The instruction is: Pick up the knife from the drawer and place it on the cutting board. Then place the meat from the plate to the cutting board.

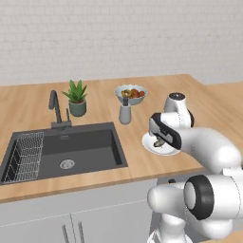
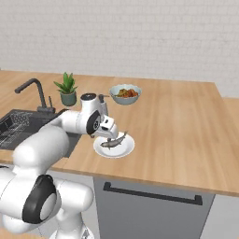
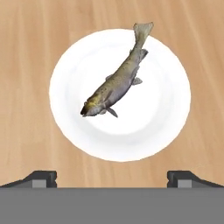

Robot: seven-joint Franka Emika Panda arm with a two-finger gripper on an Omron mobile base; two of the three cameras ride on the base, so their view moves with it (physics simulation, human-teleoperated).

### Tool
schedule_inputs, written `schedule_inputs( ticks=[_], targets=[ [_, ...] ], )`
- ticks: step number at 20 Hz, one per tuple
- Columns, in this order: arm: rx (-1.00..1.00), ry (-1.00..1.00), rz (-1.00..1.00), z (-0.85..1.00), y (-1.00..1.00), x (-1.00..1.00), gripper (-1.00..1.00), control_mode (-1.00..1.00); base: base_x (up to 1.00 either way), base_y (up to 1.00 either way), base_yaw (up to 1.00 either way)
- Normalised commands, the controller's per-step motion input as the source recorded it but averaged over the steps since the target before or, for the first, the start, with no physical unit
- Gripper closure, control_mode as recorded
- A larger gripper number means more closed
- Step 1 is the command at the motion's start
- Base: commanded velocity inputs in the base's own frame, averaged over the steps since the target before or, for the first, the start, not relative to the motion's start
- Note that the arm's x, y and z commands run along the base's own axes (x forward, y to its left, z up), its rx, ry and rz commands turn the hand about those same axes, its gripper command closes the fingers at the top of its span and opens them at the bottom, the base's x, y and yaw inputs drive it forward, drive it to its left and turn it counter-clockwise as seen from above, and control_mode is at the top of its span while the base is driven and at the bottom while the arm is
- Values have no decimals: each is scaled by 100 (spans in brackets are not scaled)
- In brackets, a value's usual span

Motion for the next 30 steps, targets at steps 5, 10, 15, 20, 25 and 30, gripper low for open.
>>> schedule_inputs(
  ticks=[5, 10, 15, 20, 25, 30],
  targets=[
    [1, 7, 0, -10, -5, 0, -100, -100, 0, 0, 0],
    [5, 21, -2, 0, -3, 53, -100, -100, 0, 0, 0],
    [13, 20, -1, 0, -28, 60, -100, -100, 0, 0, 0],
    [2, 29, 0, -13, -12, 38, -100, -100, 0, 0, 0],
    [0, 11, 0, -55, 0, 11, -100, -100, 0, 0, 0],
    [0, 7, 0, -34, 1, 17, -100, -100, 0, 0, 0]
  ],
)
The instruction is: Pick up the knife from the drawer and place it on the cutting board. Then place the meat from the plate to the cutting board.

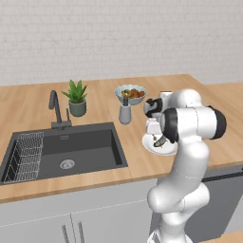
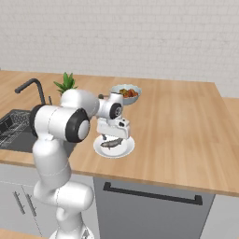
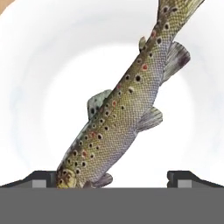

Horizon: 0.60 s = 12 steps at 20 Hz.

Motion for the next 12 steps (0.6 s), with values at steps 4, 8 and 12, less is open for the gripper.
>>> schedule_inputs(
  ticks=[4, 8, 12],
  targets=[
    [0, 9, -1, -5, 14, 26, -100, -100, 0, 0, 0],
    [0, 6, -2, -18, 9, 33, -100, -100, 0, 0, 0],
    [1, 5, -2, -22, 0, 0, -100, -100, 0, 0, 0]
  ],
)
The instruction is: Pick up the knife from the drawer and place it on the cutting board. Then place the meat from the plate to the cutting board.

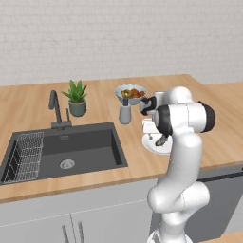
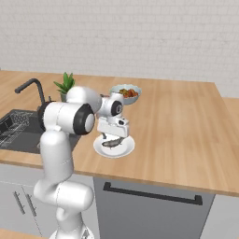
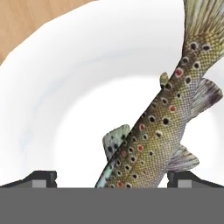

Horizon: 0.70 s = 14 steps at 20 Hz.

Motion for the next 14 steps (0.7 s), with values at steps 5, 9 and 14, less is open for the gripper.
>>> schedule_inputs(
  ticks=[5, 9, 14],
  targets=[
    [0, 3, -1, -8, 0, 0, -100, -100, 0, 0, 0],
    [0, 0, -1, 0, 0, -8, -100, -100, 0, 0, 0],
    [0, -4, -2, 2, 0, -41, -100, -100, 0, 0, 0]
  ],
)
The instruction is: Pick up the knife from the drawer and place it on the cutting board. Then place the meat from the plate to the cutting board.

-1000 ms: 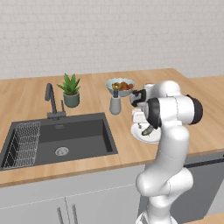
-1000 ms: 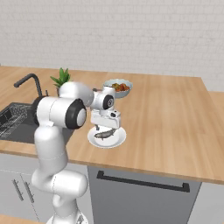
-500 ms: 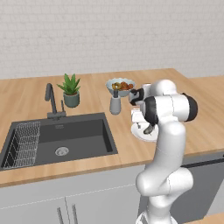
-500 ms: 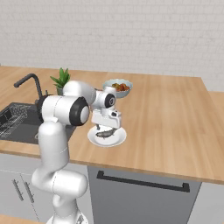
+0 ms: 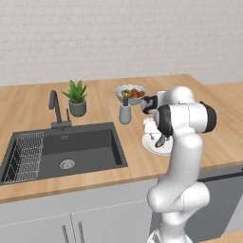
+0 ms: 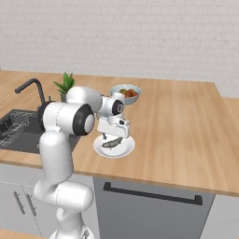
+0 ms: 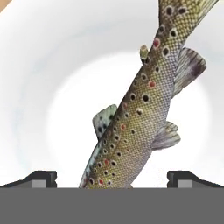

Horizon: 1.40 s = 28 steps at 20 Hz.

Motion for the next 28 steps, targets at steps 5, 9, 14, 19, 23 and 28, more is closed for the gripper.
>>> schedule_inputs(
  ticks=[5, 9, 14, 19, 23, 28],
  targets=[
    [0, -23, -3, 0, 1, -38, -100, -100, 0, 0, 0],
    [0, -21, -6, -8, 1, 0, -100, -100, 0, 0, 0],
    [-1, -22, -5, -1, 1, 13, -100, -100, 0, 0, 0],
    [0, -1, -3, 0, 0, 18, -100, -100, 0, 0, 0],
    [0, 0, -3, -17, 0, 18, -100, -100, 0, 0, 0],
    [0, 0, -3, -26, 0, 6, -100, -100, 0, 0, 0]
  ],
)
